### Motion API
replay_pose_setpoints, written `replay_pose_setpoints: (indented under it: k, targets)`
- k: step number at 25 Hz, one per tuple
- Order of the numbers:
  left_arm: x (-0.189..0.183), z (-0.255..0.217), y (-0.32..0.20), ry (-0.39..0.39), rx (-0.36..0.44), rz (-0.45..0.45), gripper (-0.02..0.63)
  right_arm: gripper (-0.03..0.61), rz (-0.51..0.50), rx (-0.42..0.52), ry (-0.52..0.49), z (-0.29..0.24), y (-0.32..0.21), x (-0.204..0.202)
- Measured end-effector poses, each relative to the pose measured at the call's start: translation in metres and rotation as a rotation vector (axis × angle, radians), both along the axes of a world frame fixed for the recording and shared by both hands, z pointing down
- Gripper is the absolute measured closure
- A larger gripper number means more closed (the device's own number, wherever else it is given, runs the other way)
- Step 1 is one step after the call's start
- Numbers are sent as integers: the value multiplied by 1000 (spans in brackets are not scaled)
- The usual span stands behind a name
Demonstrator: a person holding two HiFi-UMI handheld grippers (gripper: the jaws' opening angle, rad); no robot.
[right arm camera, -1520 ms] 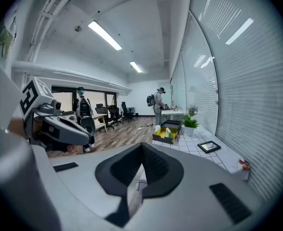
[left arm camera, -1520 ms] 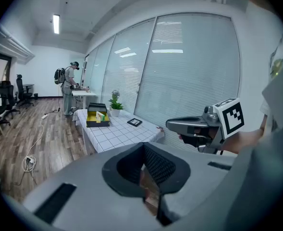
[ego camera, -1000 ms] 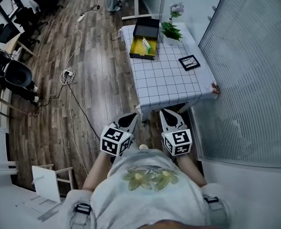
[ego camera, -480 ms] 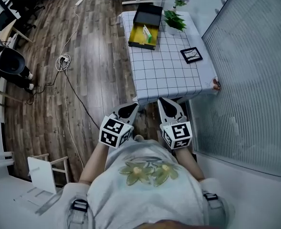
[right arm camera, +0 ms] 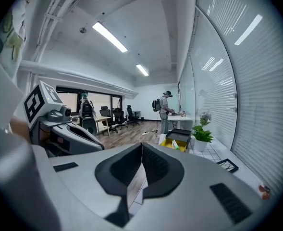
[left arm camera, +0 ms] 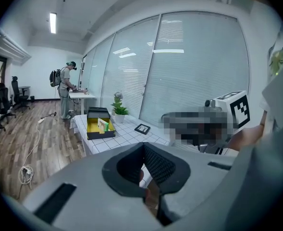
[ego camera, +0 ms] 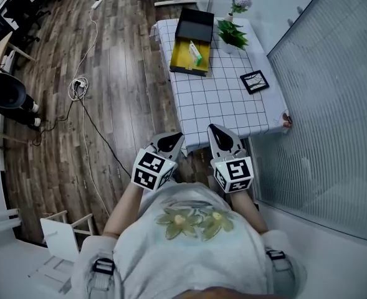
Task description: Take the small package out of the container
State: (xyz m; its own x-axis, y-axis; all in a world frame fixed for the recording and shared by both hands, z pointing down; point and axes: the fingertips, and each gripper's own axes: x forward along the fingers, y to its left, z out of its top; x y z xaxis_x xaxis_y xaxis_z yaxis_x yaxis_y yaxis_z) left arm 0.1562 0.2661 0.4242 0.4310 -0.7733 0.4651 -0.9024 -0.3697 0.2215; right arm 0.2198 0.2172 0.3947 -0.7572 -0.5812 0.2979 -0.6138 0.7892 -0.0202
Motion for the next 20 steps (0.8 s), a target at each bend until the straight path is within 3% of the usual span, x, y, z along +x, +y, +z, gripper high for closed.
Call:
replay_pose_setpoints:
  k: [20]
  targets:
    - [-156, 15, -89, 8, -34, 73, 607, 571, 68, -27, 17, 13, -103, -162]
